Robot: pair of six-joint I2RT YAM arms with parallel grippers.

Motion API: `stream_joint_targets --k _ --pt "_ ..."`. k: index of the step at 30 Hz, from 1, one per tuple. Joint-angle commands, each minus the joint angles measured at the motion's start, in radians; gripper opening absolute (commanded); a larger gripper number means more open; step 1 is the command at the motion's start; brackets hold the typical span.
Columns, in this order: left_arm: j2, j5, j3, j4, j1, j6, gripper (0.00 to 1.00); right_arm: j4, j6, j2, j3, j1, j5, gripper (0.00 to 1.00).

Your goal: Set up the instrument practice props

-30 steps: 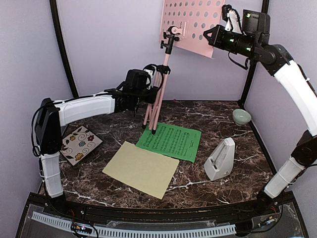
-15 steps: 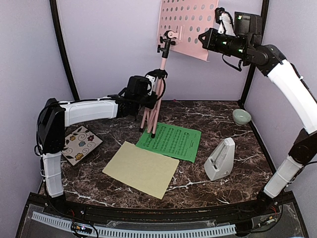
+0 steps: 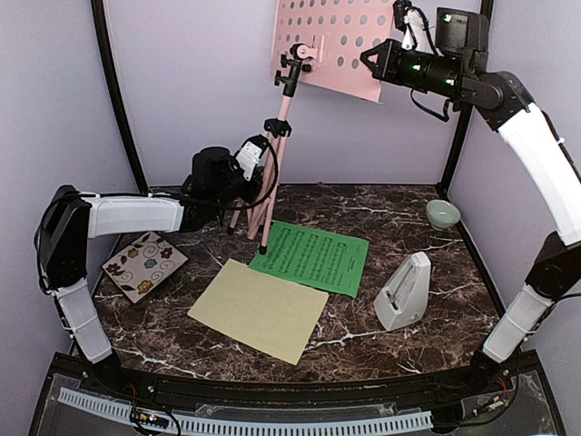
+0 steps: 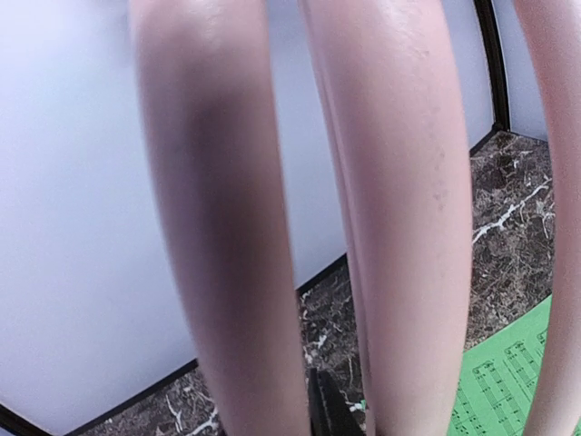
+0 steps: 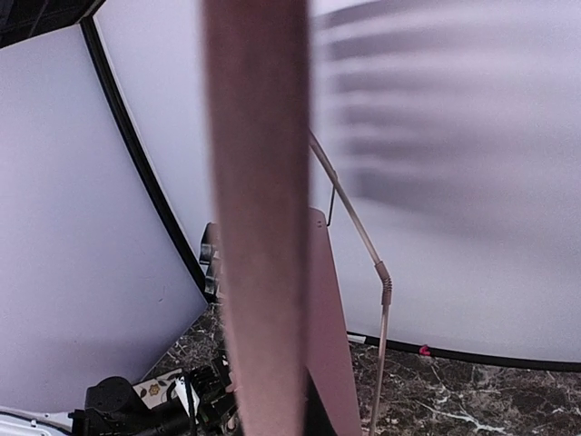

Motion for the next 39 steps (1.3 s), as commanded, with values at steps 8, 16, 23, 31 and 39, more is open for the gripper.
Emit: stream_joint_targets --k 8,16,23,31,39 --pt "0.029 0.079 -0.107 0.145 0.08 0.306 0.03 0.489 0.057 -0.101 0.161 0.018 -0.093 0.0" --pt "0.025 0.14 0.007 0.085 0.076 0.141 0.26 0.497 0.068 -0.097 0.135 0.043 -0.091 0.0" --pt "-0.046 0.246 -0.025 0.013 0.036 -0.047 0.51 0.527 0.031 -0.085 0.122 0.086 -0.068 0.0" --pt "-0.077 0.138 -0.028 -0.039 -0.052 -0.048 0.58 0.547 0.018 -0.074 0.103 0.111 -0.078 0.0" --pt "-0.028 0.095 0.059 -0.005 -0.054 -0.173 0.38 0.534 -0.021 -0.079 0.093 0.144 -0.081 0.0"
